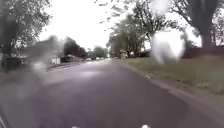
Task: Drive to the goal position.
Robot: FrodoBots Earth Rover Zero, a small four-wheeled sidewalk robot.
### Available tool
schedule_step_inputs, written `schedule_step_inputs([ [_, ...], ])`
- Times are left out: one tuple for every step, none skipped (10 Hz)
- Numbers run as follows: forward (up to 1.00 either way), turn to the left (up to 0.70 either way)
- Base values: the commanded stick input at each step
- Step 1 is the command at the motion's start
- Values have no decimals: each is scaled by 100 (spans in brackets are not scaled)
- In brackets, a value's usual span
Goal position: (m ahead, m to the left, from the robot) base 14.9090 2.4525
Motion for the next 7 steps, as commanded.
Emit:
schedule_step_inputs([
  [70, 0],
  [70, 0],
  [70, 0],
  [70, 0],
  [70, 0],
  [70, 0],
  [70, 0],
])
